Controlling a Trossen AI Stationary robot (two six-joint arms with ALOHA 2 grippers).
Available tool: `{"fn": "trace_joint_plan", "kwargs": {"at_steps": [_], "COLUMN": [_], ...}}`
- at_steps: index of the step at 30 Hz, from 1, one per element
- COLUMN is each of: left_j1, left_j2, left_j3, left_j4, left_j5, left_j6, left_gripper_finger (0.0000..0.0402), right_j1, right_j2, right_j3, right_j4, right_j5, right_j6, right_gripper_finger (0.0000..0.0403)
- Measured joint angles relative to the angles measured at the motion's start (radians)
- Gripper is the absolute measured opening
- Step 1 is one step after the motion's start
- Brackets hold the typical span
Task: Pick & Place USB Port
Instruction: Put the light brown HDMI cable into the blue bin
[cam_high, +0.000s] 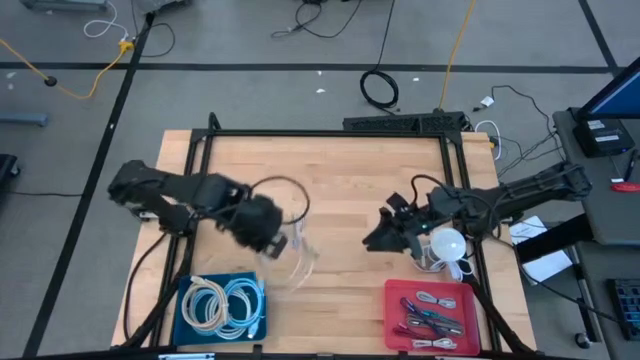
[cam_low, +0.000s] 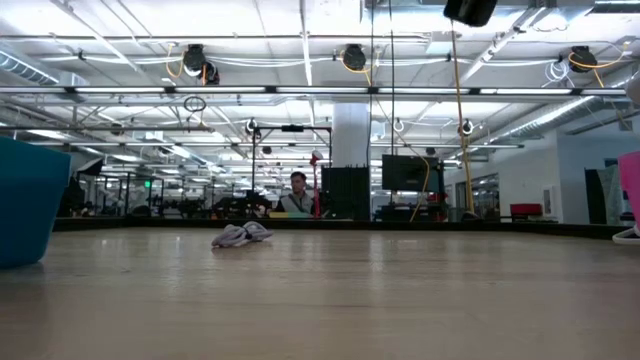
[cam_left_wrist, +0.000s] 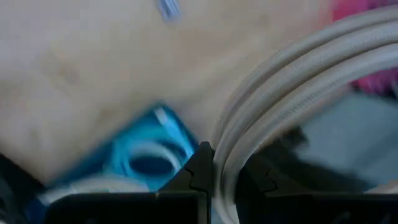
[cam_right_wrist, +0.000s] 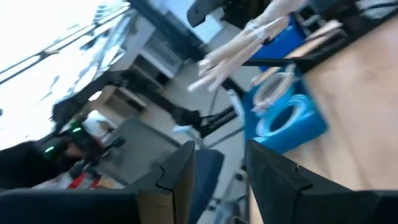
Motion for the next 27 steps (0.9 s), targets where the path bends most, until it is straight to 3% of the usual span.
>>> {"fn": "trace_joint_plan", "kwargs": {"at_steps": [6,16,27], "left_j1": [-0.216,-0.520,-0.631], "left_j2": [-0.016,-0.003,-0.004], "left_j3": [-0.010,-0.234,-0.480], "left_j4": [-0.003,0.004,0.240], "left_j5": [0.130,0.161,0.083], "left_j6": [-0.183,-0.648,-0.870], "left_gripper_finger": [0.0031,0.0031,0.0031], "right_j1": [0.024,0.017,0.016], "right_j2": [-0.018,-0.019,-0.018], "right_j3": [0.000,0.000,0.000], "right_j4": [0.099,0.170,0.171], "right_j5": [0.010,0.127,0.135], "right_j6": [-0.006,-0.059,-0.052], "right_gripper_finger": [0.0132,0.0132,0.0132]}}
